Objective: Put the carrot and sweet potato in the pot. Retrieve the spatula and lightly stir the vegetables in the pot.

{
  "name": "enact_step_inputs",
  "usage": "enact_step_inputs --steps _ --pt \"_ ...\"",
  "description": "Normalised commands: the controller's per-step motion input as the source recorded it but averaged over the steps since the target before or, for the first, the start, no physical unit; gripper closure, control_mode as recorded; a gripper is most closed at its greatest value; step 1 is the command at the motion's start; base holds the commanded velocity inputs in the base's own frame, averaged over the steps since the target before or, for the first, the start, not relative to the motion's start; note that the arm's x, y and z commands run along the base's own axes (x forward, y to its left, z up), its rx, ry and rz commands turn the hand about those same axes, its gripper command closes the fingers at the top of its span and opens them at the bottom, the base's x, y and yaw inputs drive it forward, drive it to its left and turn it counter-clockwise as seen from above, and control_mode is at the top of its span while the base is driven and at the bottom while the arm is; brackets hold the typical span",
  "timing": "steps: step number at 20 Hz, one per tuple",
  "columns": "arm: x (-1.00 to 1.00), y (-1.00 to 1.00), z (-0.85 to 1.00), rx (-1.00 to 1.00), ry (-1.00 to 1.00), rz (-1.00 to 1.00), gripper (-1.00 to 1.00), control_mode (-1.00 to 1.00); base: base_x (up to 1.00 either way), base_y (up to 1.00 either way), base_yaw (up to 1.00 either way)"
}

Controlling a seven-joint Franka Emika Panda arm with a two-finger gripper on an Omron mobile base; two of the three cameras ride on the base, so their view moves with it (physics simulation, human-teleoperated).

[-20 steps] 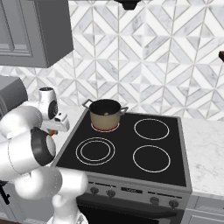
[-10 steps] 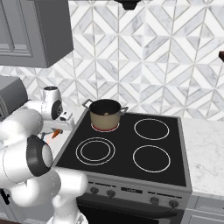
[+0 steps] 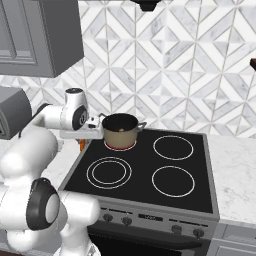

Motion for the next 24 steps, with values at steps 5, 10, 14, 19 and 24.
enact_step_inputs --steps 5,10,14,19,24 --pt "0.42 -0.61 0.46 0.00 0.00 0.14 1.00 -1.00 0.00 0.00 0.00" --pt "0.62 -0.52 0.38 0.00 0.03 0.06 1.00 -1.00 0.00 0.00 0.00" --pt "0.95 -0.21 0.04 0.00 0.11 0.00 1.00 -1.00 0.00 0.00 0.00" --pt "0.95 0.00 -0.03 0.00 0.07 0.00 1.00 -1.00 0.00 0.00 0.00" --pt "0.66 -0.08 -0.25 0.00 0.01 0.00 1.00 -1.00 0.00 0.00 0.00"
